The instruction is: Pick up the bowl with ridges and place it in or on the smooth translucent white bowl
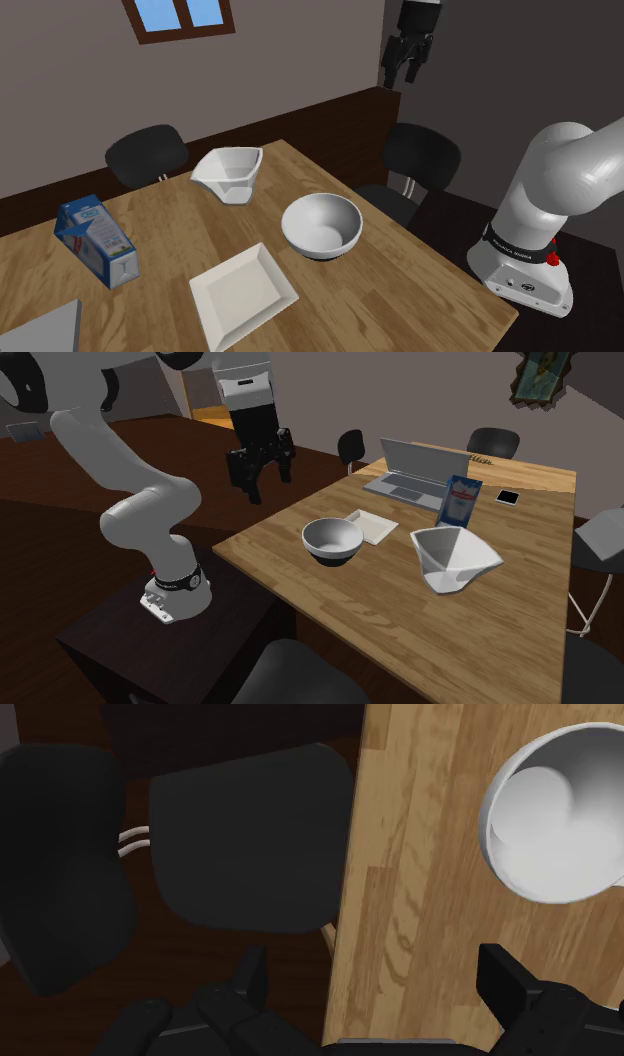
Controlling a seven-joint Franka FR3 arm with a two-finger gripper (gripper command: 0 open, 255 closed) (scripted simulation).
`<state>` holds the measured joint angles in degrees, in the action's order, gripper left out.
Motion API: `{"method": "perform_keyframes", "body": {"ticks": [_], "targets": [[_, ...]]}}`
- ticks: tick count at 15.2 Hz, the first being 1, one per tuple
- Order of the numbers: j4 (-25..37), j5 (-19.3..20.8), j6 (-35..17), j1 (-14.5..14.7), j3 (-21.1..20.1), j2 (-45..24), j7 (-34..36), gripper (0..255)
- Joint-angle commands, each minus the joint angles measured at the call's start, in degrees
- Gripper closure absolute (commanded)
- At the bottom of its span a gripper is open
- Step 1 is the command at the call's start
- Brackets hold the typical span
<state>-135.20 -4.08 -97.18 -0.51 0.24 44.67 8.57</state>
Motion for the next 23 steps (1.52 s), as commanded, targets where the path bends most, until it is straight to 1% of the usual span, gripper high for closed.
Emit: {"method": "perform_keyframes", "body": {"ticks": [1,7,12,17,22,23], "targets": [[0.0,0.0,0.0,0.0,0.0,0.0,0.0,0],[-9.2,-3.6,-10.0,2.4,-4.0,-0.3,2.8,0],[-15.2,-7.0,-19.2,5.0,-7.6,-2.9,5.1,0],[-19.4,-10.6,-29.4,7.8,-11.6,-8.2,7.2,0],[-21.4,-14.0,-40.3,10.5,-15.8,-16.3,9.2,0],[-21.7,-14.1,-41.3,10.6,-15.9,-17.0,9.1,0]]}}
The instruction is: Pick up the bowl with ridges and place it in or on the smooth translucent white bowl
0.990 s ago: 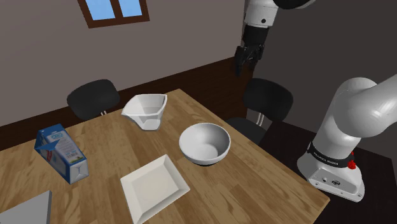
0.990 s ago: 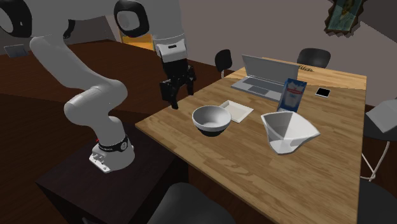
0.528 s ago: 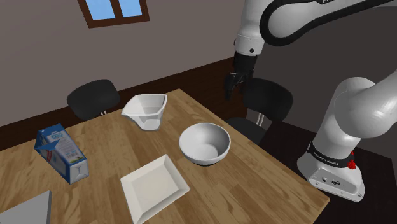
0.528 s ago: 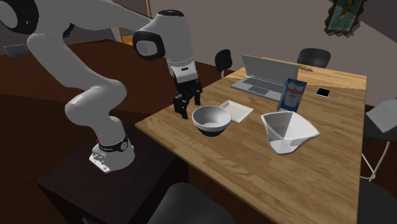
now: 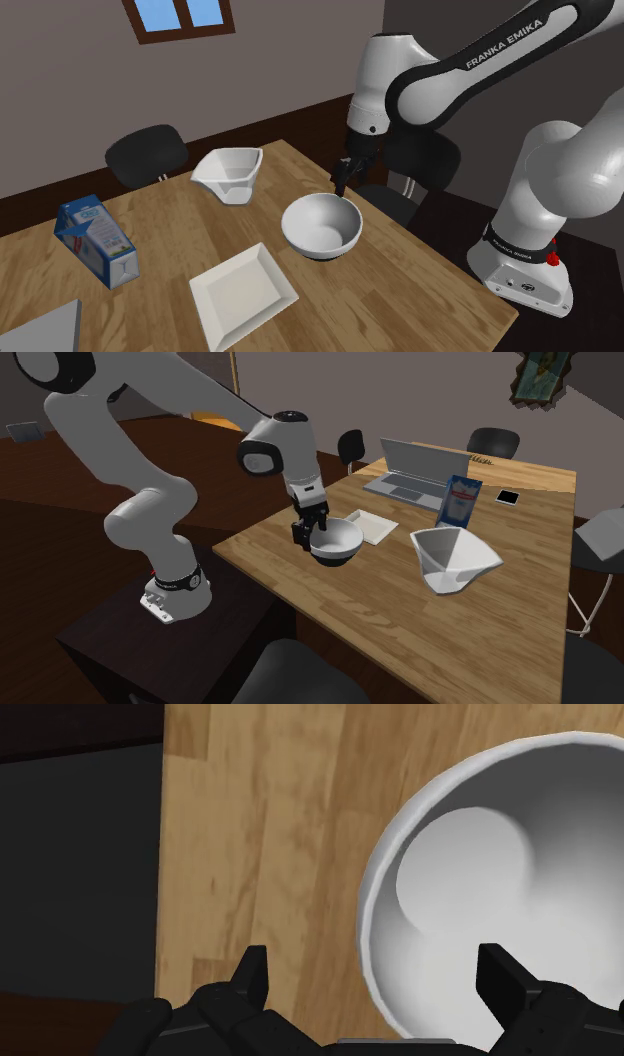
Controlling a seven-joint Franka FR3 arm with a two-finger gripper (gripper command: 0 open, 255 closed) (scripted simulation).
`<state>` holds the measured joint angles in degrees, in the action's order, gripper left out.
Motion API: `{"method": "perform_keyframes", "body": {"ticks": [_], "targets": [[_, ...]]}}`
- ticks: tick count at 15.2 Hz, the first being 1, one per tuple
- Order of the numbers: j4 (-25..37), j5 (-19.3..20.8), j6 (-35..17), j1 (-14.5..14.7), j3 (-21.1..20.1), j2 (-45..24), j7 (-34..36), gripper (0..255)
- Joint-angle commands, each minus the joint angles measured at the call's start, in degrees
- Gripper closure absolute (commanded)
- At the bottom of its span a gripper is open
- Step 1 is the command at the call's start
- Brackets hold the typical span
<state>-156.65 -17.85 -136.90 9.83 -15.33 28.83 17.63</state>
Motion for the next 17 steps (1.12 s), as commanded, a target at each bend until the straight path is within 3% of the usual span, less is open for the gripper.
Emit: {"method": "perform_keyframes", "body": {"ticks": [1,7,15,16,17], "targets": [[-0.5,-0.5,-2.6,0.3,-0.5,-1.9,0.0,0],[-1.6,-1.2,-8.5,0.5,-1.4,-6.6,-0.2,0],[-1.6,-1.2,-8.5,0.5,-1.4,-6.6,-0.2,0],[-1.6,-1.2,-8.5,0.5,-1.4,-6.6,-0.2,255],[-1.6,-1.2,-8.5,0.5,-1.4,-6.6,-0.2,255]]}}
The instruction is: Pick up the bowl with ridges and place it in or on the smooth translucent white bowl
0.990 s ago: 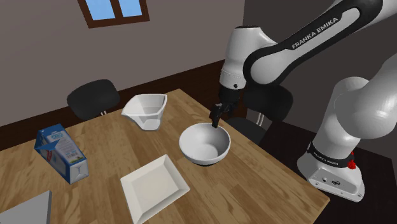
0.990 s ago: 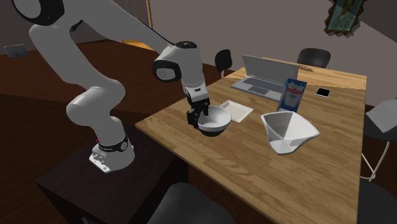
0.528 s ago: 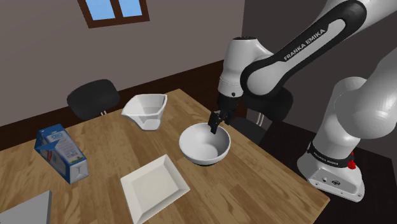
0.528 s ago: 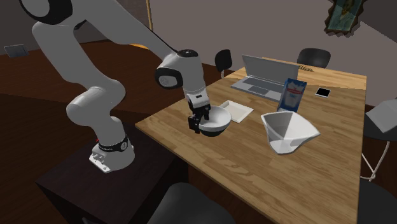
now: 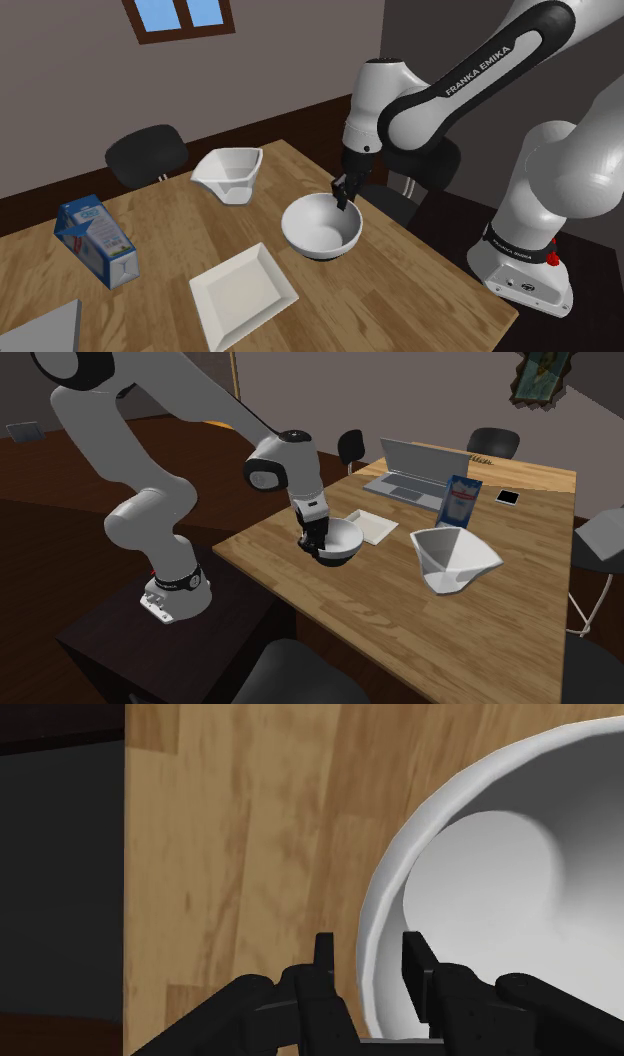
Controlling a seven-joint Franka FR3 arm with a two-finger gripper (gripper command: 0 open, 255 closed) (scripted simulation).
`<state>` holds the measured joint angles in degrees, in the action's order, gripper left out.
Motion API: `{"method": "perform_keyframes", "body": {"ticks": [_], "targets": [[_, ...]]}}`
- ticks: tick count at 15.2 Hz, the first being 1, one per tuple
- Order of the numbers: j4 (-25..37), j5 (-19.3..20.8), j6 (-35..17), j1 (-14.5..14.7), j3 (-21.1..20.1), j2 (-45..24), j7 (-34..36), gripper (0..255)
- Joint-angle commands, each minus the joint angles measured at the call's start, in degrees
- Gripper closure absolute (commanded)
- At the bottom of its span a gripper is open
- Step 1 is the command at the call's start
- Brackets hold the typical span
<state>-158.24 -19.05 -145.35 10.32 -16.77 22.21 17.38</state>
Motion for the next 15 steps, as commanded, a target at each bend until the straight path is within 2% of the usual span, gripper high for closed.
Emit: {"method": "perform_keyframes", "body": {"ticks": [1,8,15], "targets": [[0.0,0.0,0.0,0.0,0.0,0.0,0.0,255],[0.0,0.0,0.0,0.0,0.0,0.0,0.0,255],[2.5,1.1,7.1,-0.4,0.7,4.6,0.9,255]]}}
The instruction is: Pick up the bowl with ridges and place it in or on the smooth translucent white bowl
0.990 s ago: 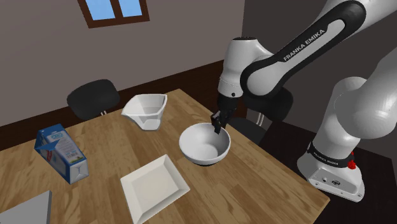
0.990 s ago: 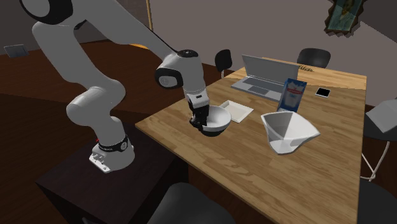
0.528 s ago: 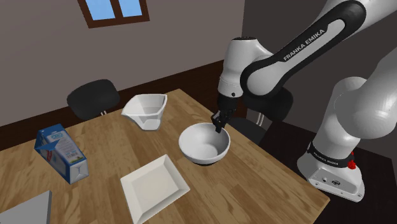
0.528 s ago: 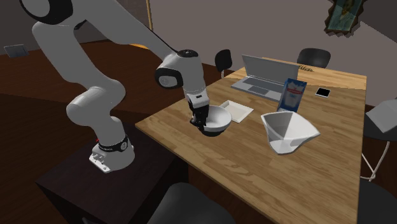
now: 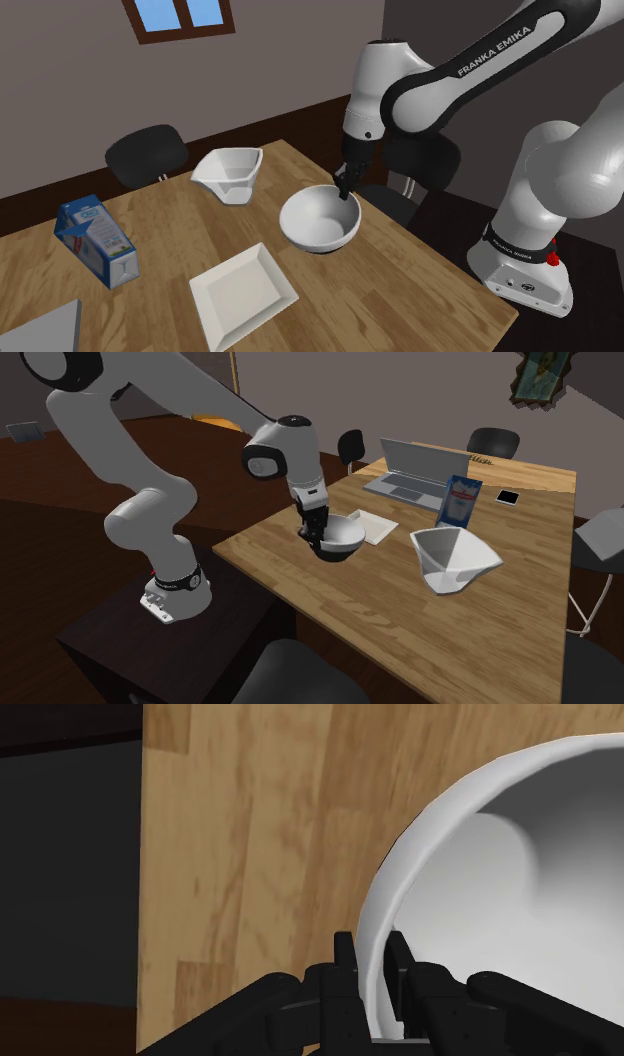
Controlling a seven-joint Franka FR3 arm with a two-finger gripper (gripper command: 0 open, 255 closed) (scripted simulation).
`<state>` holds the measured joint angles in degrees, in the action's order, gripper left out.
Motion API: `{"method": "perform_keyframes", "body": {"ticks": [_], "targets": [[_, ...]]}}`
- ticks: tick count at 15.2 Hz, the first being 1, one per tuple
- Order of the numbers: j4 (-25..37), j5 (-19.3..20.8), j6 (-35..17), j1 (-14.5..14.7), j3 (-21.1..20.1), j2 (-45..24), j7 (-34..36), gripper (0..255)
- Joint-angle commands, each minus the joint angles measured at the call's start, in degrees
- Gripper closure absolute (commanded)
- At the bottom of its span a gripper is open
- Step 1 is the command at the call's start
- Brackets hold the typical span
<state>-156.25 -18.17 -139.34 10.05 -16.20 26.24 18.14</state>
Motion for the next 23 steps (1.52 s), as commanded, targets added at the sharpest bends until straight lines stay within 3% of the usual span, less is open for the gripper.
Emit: {"method": "perform_keyframes", "body": {"ticks": [1,23], "targets": [[0.9,0.3,2.0,-0.1,0.2,1.1,0.2,255],[13.1,3.3,21.5,-1.2,2.6,8.5,2.5,255]]}}
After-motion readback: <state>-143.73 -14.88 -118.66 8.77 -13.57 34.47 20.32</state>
